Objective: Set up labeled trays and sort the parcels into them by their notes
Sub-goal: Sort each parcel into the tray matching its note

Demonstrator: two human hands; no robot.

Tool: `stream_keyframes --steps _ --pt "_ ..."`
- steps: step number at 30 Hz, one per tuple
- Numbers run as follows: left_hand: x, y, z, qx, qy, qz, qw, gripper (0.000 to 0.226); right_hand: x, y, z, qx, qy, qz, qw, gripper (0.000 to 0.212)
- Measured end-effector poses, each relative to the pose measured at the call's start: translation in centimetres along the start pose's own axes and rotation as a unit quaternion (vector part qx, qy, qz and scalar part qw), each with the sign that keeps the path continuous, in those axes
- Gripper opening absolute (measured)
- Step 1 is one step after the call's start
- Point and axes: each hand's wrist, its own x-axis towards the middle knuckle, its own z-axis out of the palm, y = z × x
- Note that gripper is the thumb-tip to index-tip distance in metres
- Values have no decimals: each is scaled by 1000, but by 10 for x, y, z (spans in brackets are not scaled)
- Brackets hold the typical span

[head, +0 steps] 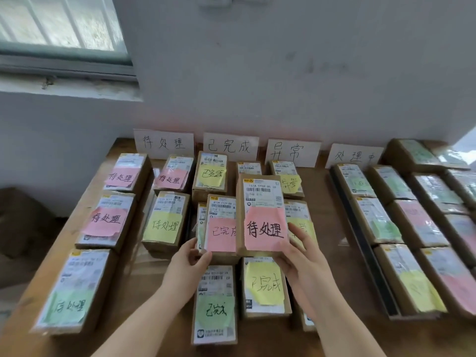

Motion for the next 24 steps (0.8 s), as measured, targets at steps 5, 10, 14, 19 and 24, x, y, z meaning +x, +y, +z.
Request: stream_keyframes --steps 5,10,14,19,24 --pt "13 11 1 32 37 22 999 56 -2 -1 -2 12 12 0 1000 36" --pt "33 38 6 85 58 0 995 65 12 -5 -7 6 9 4 1000 38" --pt "36 41 9 119 50 -33 991 66 35 -2 -12 -49 35 -7 998 42" --pt "28 37 9 114 53 -59 990 55 59 5 -16 -125 47 4 991 45" --pt "23 31 7 63 63 -76 993 48 66 13 -7 -162 26 27 986 37"
